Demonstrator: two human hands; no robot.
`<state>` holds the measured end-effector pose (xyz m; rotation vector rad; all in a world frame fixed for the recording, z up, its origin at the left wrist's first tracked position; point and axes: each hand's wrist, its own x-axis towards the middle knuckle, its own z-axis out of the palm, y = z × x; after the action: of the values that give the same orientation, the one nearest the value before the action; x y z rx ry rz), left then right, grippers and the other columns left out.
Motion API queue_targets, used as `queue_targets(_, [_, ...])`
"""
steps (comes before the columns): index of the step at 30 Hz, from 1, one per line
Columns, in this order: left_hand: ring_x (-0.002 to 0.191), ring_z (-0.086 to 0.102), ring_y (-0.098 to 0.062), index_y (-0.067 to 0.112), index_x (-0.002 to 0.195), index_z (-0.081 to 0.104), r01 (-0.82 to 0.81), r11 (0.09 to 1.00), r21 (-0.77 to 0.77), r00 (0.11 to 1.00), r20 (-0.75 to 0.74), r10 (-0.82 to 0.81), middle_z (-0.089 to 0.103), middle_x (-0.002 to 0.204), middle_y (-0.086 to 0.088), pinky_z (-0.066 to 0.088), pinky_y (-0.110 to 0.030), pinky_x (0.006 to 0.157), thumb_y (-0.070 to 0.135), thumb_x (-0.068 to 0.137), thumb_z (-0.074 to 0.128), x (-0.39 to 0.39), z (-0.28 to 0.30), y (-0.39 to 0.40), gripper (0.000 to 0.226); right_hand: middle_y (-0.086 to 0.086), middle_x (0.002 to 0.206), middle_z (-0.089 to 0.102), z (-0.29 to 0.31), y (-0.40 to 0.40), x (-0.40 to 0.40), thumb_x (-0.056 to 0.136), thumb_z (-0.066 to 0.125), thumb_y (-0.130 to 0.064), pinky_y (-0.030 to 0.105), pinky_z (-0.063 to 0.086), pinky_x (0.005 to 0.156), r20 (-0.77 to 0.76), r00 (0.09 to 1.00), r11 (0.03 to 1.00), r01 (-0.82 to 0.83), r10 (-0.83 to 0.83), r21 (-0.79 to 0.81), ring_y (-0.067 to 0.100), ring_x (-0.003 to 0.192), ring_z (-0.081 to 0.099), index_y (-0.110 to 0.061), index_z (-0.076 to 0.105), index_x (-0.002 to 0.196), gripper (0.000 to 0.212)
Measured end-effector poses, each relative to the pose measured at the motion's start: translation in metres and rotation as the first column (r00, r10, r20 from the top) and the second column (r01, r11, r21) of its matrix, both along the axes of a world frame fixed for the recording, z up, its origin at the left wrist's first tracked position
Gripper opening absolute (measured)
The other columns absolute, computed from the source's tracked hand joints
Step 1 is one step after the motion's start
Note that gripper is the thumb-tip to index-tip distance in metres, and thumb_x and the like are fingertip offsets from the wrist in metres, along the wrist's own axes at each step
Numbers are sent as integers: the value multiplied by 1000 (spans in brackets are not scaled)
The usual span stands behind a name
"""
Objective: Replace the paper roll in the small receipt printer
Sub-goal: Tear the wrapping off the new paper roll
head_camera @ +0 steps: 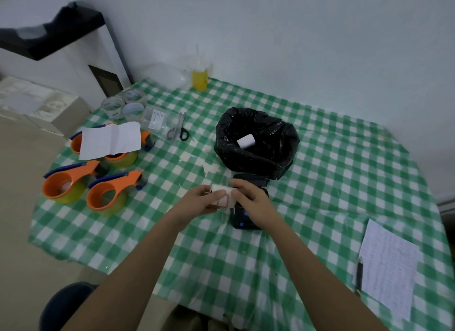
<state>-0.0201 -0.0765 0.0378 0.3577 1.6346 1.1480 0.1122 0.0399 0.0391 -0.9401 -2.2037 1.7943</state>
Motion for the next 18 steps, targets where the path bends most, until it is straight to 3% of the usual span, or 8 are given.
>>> queue_targets(2, [86, 67, -14, 10, 112, 60, -7, 997, 70, 999, 45, 4, 67, 101, -6, 55, -23, 77, 38, 87, 59, 8, 11, 6, 38, 10, 115, 63, 6, 0, 2, 94, 51, -19, 38, 54, 91, -92, 994, 993, 54, -64, -105, 23, 105, 61, -21, 62, 113, 21])
queue_targets(4, [81, 66, -17, 17, 105, 61, -14, 996, 84, 1000, -14, 16, 67, 93, -5, 56, -27, 76, 47, 89, 51, 14, 21, 11, 35, 11, 107, 64, 15, -1, 5, 95, 50, -15, 30, 59, 79, -143, 978, 969, 116, -149, -220, 22, 95, 64, -13, 63, 109, 19])
queue_targets(8, [59, 55, -15, 29, 97, 49, 131, 984, 120, 901, -429, -67, 58, 72, 0, 49, -31, 57, 49, 94, 32, 22, 29, 20, 26, 11, 99, 64, 28, -1, 10, 96, 48, -18, 21, 58, 62, -164, 947, 920, 210, -275, -330, 19, 86, 64, -9, 64, 104, 20])
queue_targets(11, [53, 46, -14, 30, 88, 46, 198, 965, 173, 825, -561, -69, 50, 66, 0, 42, -39, 57, 46, 96, 30, 28, 32, 26, 24, 5, 98, 66, 35, -1, 12, 96, 47, -22, 23, 59, 63, -150, 935, 905, 255, -320, -342, 21, 90, 64, -15, 65, 100, 20])
queue_targets(12, [55, 46, -14, 26, 87, 46, 178, 968, 174, 818, -573, -47, 50, 67, 0, 42, -41, 60, 48, 96, 30, 29, 34, 28, 28, 2, 98, 66, 36, -1, 13, 96, 48, -22, 21, 58, 67, -163, 935, 930, 268, -314, -253, 18, 92, 64, -17, 65, 102, 18])
queue_targets(14, [61, 50, -16, 21, 85, 48, 138, 977, 160, 813, -582, -19, 51, 69, 1, 45, -45, 65, 52, 94, 31, 30, 39, 31, 36, -1, 100, 65, 38, 1, 17, 92, 55, -22, 15, 52, 74, -231, 933, 938, 313, -275, 148, 9, 91, 62, -18, 66, 104, 17])
queue_targets(16, [65, 51, -18, 18, 83, 48, 117, 981, 157, 836, -548, -13, 51, 71, -2, 48, -51, 70, 57, 92, 31, 31, 43, 34, 43, -1, 97, 65, 38, 5, 22, 87, 60, -25, 17, 49, 79, -331, 933, 791, 305, -138, 531, 8, 89, 60, -15, 69, 97, 16])
queue_targets(18, [66, 51, -18, 13, 83, 47, 112, 983, 147, 852, -523, -19, 50, 71, -4, 47, -50, 72, 59, 91, 30, 32, 48, 36, 49, 0, 92, 67, 39, 8, 26, 83, 63, -28, 17, 46, 83, -339, 941, 659, 263, -13, 705, 7, 90, 57, -13, 72, 91, 19])
